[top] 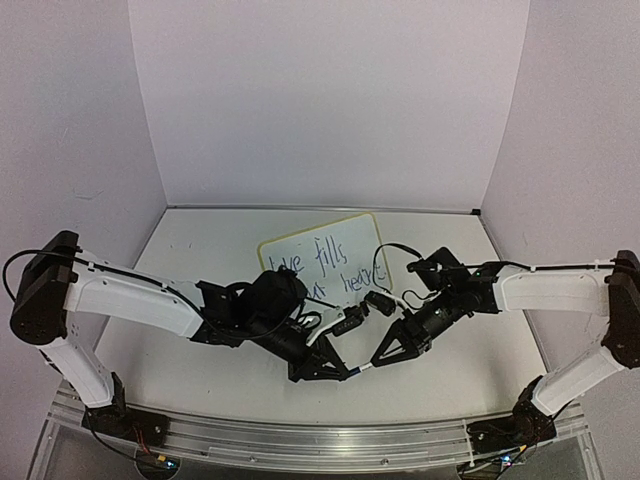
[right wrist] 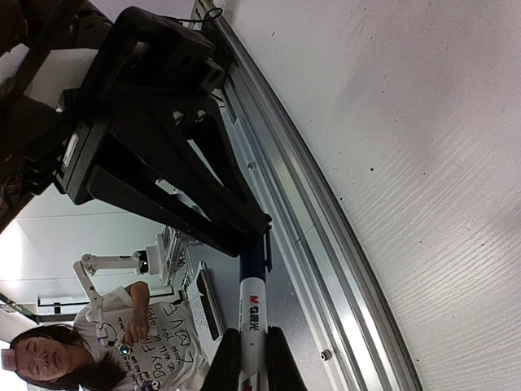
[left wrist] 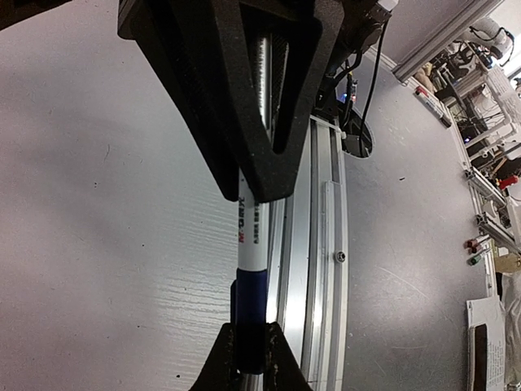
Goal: Write a sentence on the whiteboard
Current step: Insert the whiteboard marker without the cap into the pen cap, then pass from the right arm to the left
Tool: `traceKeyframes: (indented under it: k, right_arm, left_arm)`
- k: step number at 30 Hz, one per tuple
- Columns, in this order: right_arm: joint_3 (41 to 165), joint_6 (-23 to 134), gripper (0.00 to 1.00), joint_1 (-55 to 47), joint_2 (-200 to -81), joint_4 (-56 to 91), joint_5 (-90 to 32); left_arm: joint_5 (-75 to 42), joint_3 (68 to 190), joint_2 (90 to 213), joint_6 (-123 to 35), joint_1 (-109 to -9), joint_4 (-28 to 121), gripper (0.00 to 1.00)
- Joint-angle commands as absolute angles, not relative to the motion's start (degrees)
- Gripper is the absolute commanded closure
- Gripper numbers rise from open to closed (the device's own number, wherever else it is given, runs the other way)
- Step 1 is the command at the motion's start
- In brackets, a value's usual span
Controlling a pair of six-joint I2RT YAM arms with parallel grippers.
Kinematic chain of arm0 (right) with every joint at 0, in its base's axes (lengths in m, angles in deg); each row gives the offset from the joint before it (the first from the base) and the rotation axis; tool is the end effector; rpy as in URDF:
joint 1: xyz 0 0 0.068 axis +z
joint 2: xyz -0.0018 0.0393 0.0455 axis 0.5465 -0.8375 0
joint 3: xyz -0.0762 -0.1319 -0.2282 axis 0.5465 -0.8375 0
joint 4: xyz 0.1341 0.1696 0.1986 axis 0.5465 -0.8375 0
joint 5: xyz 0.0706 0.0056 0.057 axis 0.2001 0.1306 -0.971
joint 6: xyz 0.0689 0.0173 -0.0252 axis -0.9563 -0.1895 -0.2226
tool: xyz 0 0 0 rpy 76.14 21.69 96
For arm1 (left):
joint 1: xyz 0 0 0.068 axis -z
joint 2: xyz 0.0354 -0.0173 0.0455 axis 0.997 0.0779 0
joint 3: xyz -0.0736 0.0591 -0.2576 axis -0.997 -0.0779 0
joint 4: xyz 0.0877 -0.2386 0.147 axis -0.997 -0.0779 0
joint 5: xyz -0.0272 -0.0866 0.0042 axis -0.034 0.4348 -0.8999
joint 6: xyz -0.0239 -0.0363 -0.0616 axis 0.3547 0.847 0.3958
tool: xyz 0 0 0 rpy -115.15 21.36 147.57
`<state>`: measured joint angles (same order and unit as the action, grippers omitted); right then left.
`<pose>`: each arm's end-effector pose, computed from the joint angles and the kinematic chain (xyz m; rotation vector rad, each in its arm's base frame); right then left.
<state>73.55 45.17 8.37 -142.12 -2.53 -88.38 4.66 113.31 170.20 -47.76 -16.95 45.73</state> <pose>0.1862 0.2427 0.1756 0.9675 -2.2753 -1.7502 0.1171 -0.3837 0.1758 1.5048 1.9211 -1.2438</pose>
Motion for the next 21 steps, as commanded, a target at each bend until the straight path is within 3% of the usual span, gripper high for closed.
traceKeyframes:
  k: [1,4,6,9,10,12,18,21]
  right_arm:
    - [75.5,45.4,1.00,11.2,-142.0,3.3,-85.0]
    - [75.5,44.8,1.00,11.2,-138.6,2.8,-74.5]
    - [75.1,44.1,0.93,11.0,-134.9,2.2,-64.9]
    - [74.6,43.7,0.77,10.5,-130.7,1.8,-57.3]
    - [74.5,43.6,0.64,10.1,-129.2,1.6,-54.4]
    - [74.4,43.5,0.49,9.4,-126.0,1.0,-50.5]
    - [74.3,41.8,0.32,8.1,-121.8,-1.0,-40.4]
    - [73.9,40.6,0.29,8.0,-120.7,-2.1,-34.8]
  left_arm:
    - [4.0,120.4,170.1,-48.3,-16.6,61.1,1.00]
    - [3.6,118.4,169.1,-48.3,-16.7,57.0,1.00]
    - [2.7,115.5,167.2,-47.7,-16.7,53.9,1.00]
    - [1.7,112.7,164.6,-47.0,-16.8,50.3,1.00]
    - [1.3,111.7,163.7,-47.0,-16.7,47.5,1.00]
    - [-0.2,109.8,162.6,-46.8,-16.7,43.0,1.00]
    - [-7.7,103.5,160.2,-42.7,-16.7,39.8,1.00]
    - [-11.9,102.7,160.9,-40.8,-16.7,36.9,1.00]
